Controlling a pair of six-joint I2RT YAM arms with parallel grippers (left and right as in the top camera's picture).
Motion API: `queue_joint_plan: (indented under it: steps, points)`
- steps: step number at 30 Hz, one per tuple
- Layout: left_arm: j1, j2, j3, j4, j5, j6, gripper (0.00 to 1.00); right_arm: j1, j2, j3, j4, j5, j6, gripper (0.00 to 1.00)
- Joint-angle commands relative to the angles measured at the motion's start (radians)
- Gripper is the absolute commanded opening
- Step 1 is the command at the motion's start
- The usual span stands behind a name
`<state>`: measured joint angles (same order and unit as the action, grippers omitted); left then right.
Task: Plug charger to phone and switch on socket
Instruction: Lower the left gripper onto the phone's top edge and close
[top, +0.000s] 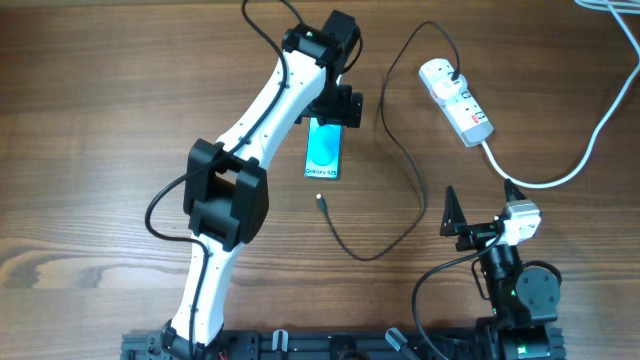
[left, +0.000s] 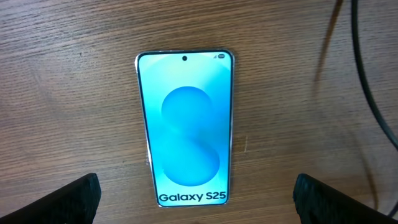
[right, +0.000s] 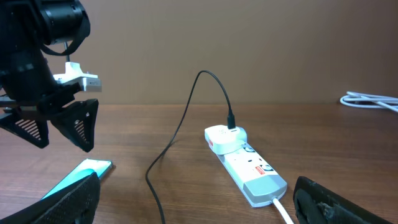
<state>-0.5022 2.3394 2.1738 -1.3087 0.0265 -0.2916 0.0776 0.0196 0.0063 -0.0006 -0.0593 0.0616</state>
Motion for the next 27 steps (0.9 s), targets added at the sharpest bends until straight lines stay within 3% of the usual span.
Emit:
queue_joint_plan:
  steps: [1,16,27]
  points:
    - [0.0,0.014,-0.032,0.006,-0.013,-0.013,1.0,-0.003,-0.006,-0.001,0.002,0.006,-0.009,1.0]
    - [0.0,0.014,-0.22,0.152,-0.01,-0.061,1.0,-0.003,-0.006,-0.001,0.002,0.006,-0.009,1.0]
    - [0.0,0.014,-0.244,0.211,-0.009,-0.061,1.0,-0.003,-0.006,-0.001,0.002,0.006,-0.009,1.0]
